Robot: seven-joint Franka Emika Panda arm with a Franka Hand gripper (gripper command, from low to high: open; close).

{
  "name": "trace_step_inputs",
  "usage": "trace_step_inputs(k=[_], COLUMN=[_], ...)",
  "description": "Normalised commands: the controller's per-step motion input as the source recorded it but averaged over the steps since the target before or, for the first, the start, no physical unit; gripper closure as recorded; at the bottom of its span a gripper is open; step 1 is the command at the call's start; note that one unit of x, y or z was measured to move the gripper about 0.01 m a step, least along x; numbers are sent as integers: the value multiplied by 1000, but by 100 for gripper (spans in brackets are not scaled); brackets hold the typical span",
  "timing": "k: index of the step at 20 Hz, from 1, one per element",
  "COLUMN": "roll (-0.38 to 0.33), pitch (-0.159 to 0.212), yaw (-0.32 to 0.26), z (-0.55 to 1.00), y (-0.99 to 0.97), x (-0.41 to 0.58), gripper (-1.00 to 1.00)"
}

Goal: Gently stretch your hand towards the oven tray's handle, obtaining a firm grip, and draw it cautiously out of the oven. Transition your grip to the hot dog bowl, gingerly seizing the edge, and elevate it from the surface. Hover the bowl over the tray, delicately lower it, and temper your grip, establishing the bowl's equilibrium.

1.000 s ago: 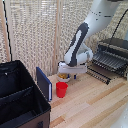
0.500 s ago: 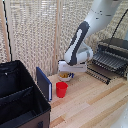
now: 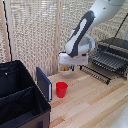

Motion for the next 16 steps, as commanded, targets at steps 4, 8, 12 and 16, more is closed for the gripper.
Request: trace_step_inputs(k=[4, 8, 12, 16], roll=[0, 25, 52, 38], pitch=[4, 25, 17, 13], yaw=[-144, -197, -233, -225], z=[868, 819, 649, 529], y=[-70, -250, -378, -466], x=[26, 2, 0, 0], gripper=[100, 100, 100, 100])
